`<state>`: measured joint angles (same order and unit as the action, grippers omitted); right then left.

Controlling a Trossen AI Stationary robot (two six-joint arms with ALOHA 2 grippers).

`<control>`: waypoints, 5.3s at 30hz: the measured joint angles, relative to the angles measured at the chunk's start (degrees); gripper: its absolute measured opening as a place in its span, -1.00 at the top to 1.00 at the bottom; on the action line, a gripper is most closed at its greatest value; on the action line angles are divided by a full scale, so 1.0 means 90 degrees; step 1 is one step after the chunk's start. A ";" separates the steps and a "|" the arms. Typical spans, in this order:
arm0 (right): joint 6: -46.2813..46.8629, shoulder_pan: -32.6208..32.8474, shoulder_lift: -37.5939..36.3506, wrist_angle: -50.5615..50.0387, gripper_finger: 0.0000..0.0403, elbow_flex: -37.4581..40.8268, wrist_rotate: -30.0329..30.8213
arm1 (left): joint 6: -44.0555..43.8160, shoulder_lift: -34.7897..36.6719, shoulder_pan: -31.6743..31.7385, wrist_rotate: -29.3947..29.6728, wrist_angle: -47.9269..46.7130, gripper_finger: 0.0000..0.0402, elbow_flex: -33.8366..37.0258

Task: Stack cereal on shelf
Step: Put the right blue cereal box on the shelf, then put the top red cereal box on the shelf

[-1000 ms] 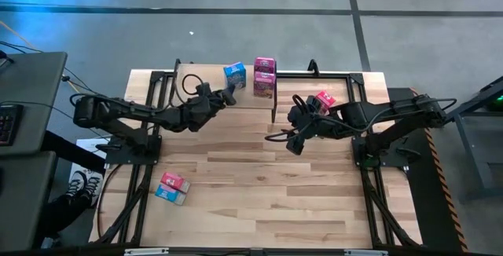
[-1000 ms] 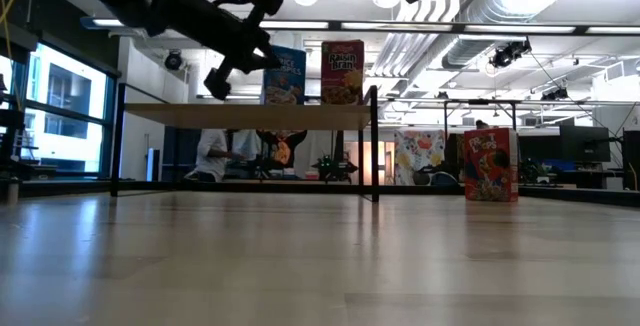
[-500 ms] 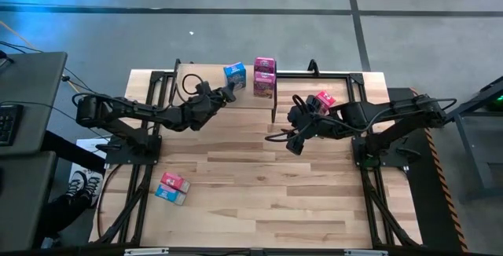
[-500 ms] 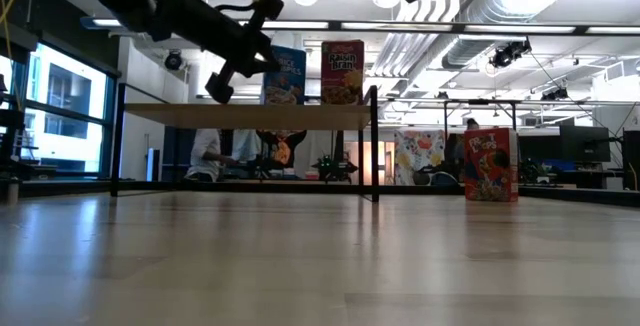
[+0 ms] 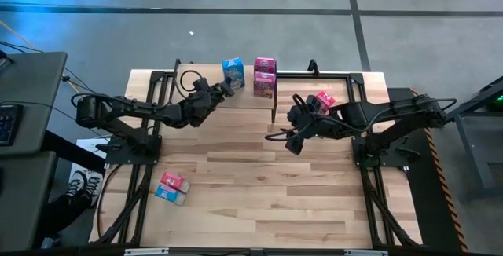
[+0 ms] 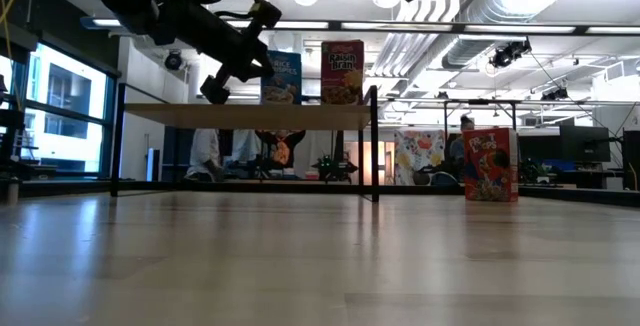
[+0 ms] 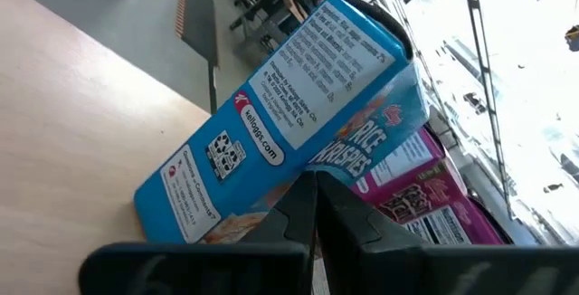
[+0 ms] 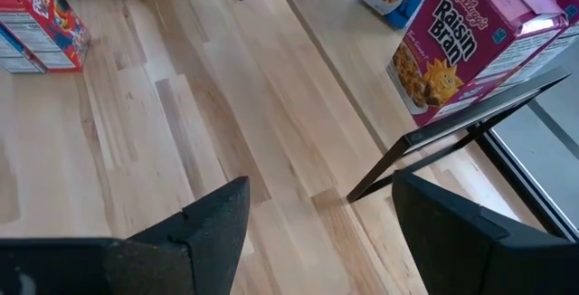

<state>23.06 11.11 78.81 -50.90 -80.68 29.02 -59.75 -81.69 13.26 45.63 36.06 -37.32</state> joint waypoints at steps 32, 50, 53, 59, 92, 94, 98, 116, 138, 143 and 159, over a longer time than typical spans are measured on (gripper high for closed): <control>0.0002 0.0000 0.0000 0.0139 -0.29 0.0000 0.0114 | -0.0606 0.0019 -0.0154 -0.0279 -0.0814 1.00 -0.0015; 0.0043 0.0000 0.0000 0.0195 -0.29 0.0000 0.0140 | -0.0042 0.0131 -0.0030 -0.0051 -0.1346 1.00 0.0002; 0.0033 0.0000 0.0000 0.0229 -0.29 0.0000 0.0157 | -0.0051 0.0131 0.0055 -0.0052 -0.1344 1.00 0.0000; 0.0028 0.0002 0.0000 0.0241 -0.29 0.0000 0.0168 | -0.0008 0.0131 0.0157 -0.0149 -0.1346 1.00 0.0000; 0.0122 -0.0008 0.0002 0.0234 -0.29 0.0000 0.0091 | 0.2814 0.4478 -0.2978 -0.6158 -0.5538 0.28 0.0381; 0.0198 -0.0028 0.0002 0.0234 -0.29 0.0000 0.0087 | 0.2719 0.4464 -0.3074 -0.6410 -0.5534 0.10 0.0375; 0.0312 -0.0072 0.0002 0.0224 -0.29 0.0000 0.0126 | 0.2785 0.4439 -0.3195 -0.6661 -0.5541 -0.16 0.0371; 0.0067 -0.4169 0.0019 -0.2674 -0.29 0.0300 -0.1776 | 0.3309 0.4439 -0.3184 -0.6265 -0.5538 -0.26 0.0359; -0.1764 -0.5385 -0.0187 -0.0586 -0.29 0.2479 -0.1941 | 0.2977 0.4439 -0.3184 -0.5539 -0.5552 -0.26 0.0357; -0.1784 -0.5650 -0.0194 -0.0454 -0.29 0.2603 -0.1881 | 0.2962 0.4439 -0.3184 -0.5468 -0.5554 -0.26 0.0357; -0.2137 -0.5394 -0.0182 -0.0305 -0.29 0.2285 -0.2384 | 0.2773 0.4439 -0.3185 -0.5290 -0.5555 -0.26 0.0357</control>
<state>3.82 -37.43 77.17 -53.65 -60.12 7.56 -34.79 -41.74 -15.40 -1.98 -13.93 -34.11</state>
